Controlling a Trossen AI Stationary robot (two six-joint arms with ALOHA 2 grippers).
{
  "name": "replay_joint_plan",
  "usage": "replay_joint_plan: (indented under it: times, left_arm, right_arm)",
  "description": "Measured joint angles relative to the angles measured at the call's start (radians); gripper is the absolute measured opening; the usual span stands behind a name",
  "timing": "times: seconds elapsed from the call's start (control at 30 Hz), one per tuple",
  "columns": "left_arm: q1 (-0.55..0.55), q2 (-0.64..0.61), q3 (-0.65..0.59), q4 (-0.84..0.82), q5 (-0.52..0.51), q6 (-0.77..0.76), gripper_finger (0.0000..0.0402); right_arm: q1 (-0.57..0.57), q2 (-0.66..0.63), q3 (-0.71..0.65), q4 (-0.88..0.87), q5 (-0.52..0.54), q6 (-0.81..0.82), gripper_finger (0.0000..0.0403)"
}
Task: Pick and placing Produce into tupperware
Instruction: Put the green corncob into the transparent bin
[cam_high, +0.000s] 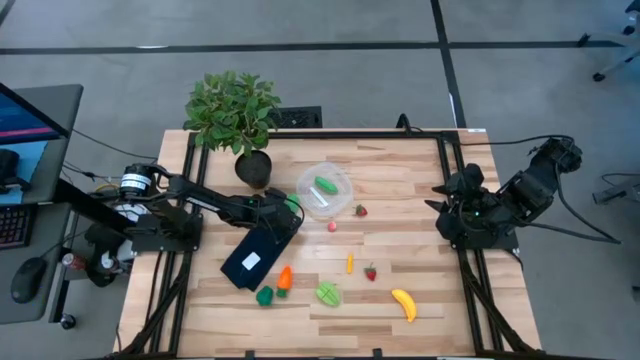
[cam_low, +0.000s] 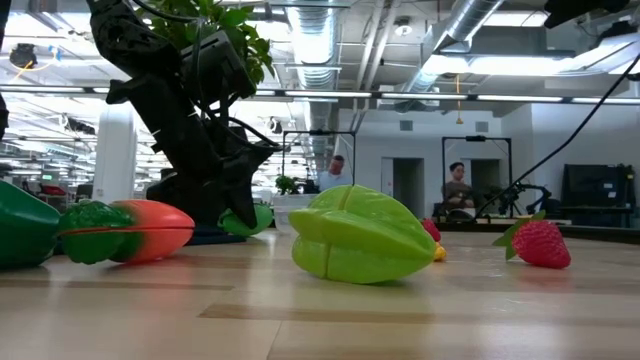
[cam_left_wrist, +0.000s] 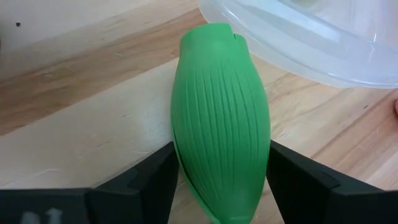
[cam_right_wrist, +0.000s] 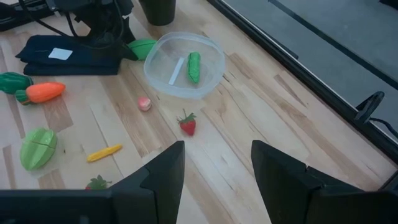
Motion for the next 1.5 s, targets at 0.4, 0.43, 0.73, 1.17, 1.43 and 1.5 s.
replay_joint_plan:
  times: [0.4,0.43,0.73,1.17,1.43,1.5]
  left_arm:
    - [0.0,0.0,0.0,0.0,0.005,-0.018,0.0217]
    - [0.0,0.0,0.0,0.0,0.013,-0.019,0.0217]
    - [-0.004,-0.031,0.001,-0.009,0.1,-0.019,0.0217]
    - [-0.002,-0.114,0.001,-0.114,0.122,0.015,0.0217]
    - [-0.014,-0.116,0.001,-0.144,0.135,0.017,0.0217]
    - [-0.018,-0.116,0.001,-0.145,0.15,0.017,0.0217]
  right_arm:
    - [0.0,0.0,0.0,0.001,0.0,0.0,0.0177]
    - [0.0,0.0,0.0,0.001,0.0,0.0,0.0177]
    - [0.0,0.0,0.0,0.004,0.0,0.0,0.0177]
    - [0.0,0.0,0.0,0.002,0.0,0.0,0.0177]
    - [0.0,0.0,0.0,0.001,0.004,0.0,0.0177]
    - [0.0,0.0,0.0,0.001,0.004,0.0,0.0177]
